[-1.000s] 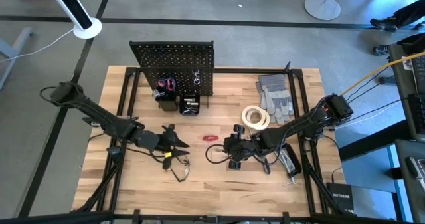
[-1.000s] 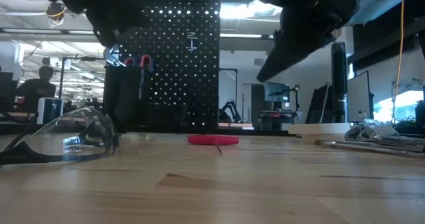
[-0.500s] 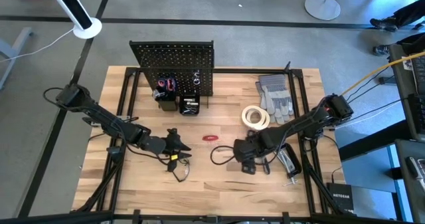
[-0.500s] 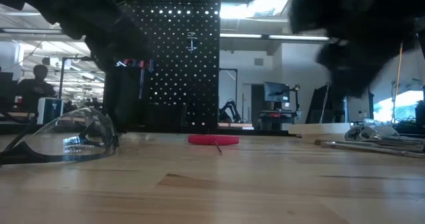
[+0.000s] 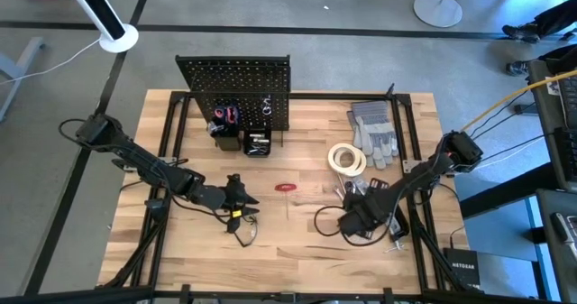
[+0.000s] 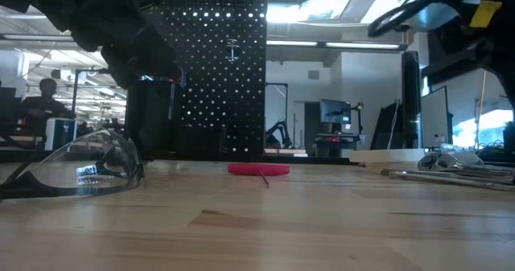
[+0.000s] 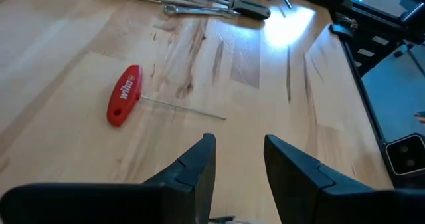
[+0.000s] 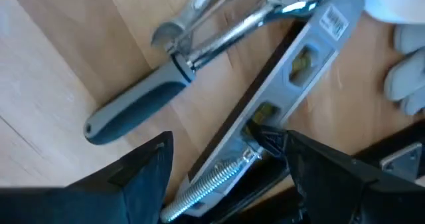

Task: Hang tools onto peg board
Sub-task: Put the ratchet wrench into the left pegboard organizer bin

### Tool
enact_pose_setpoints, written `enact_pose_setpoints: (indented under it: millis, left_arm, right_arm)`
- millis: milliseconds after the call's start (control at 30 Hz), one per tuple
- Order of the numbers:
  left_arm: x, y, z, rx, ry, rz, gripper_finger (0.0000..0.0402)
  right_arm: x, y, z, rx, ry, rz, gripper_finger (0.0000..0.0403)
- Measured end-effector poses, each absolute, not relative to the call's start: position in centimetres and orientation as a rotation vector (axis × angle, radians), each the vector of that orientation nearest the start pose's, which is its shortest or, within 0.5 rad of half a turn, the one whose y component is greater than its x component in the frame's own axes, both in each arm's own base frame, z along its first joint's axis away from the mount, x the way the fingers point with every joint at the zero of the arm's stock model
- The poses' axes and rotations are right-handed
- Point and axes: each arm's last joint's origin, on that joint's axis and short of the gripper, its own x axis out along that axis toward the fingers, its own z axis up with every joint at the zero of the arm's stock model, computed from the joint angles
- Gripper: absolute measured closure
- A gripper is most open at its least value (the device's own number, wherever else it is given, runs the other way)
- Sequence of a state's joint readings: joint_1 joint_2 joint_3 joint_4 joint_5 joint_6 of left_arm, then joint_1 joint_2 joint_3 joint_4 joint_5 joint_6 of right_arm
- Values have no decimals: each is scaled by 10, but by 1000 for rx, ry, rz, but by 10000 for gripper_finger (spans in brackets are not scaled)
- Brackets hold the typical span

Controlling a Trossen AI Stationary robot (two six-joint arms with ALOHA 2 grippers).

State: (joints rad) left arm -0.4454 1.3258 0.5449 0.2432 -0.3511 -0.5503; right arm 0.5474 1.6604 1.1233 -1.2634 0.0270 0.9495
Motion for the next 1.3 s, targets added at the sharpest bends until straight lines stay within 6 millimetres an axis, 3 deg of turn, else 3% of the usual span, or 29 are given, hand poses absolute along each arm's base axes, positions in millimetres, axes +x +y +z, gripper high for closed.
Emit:
enact_pose_setpoints:
  millis: [167,267,567,767,1100,1300]
  left_arm:
    - [234,-98,182,-345,474,112,286]
    - [235,-98,185,-345,428,159,286]
    - [239,-100,179,-414,415,185,286]
    - [242,-108,169,-415,434,170,286]
    - [239,-113,166,-369,454,143,286]
    - [239,-112,166,-359,452,150,286]
  right_arm:
    - [220,147,199,113,1612,-411,119]
    - [203,151,199,91,1571,-423,131]
    - [173,160,208,389,1204,-389,158]
    - [172,161,203,527,1145,-458,136]
    - [169,156,165,803,1217,-574,125]
    - [169,153,145,823,1236,-594,138]
